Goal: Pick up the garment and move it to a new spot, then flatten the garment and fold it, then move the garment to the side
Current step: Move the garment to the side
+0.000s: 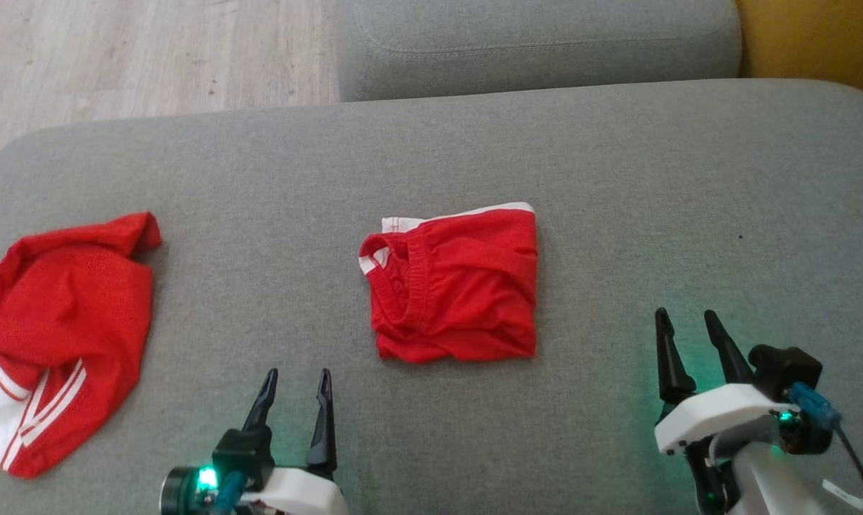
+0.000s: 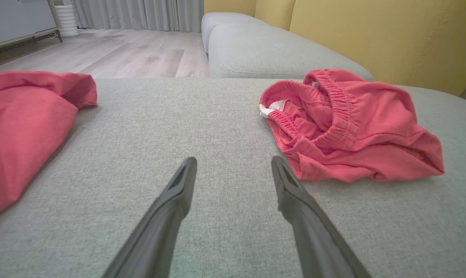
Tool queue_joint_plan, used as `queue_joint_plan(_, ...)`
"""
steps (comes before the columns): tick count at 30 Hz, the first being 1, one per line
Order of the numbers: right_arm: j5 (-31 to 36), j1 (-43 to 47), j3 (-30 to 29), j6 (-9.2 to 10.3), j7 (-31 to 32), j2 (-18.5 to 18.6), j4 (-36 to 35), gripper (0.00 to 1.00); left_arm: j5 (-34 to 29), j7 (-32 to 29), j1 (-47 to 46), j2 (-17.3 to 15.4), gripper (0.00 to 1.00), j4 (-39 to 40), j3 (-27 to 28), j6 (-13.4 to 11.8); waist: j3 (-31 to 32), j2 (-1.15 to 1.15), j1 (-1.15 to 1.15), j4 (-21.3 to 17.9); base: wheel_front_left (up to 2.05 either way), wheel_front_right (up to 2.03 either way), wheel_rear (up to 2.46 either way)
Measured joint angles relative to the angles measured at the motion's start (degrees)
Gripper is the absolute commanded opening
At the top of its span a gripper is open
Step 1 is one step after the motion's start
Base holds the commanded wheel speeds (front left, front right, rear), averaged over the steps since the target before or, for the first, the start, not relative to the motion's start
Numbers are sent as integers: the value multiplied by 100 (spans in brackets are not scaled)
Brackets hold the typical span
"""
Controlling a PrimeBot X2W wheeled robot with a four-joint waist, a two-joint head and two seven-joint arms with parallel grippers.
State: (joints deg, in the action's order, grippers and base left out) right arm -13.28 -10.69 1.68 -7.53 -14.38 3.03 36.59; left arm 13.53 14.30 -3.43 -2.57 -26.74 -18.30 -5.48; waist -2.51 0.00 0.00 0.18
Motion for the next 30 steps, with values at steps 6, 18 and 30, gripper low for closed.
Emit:
queue_joint_plan(6,-341,-121,426,0,0,-3,31,100,-14,0,-42,0,100,36,-57,53,-115,0,0,101,0,0,0)
queue_joint_plan(18,-339,-1674,1154,0,2,4,1281,100,130,0,-444,-1,100,88,-586,41,-658,0,1,893,0,0,0)
queue_joint_plan(30,-188,-2096,1222,-1,-1,-10,2210,0,130,0,-450,-8,100,71,-546,55,-897,0,1,1205,0,0,0)
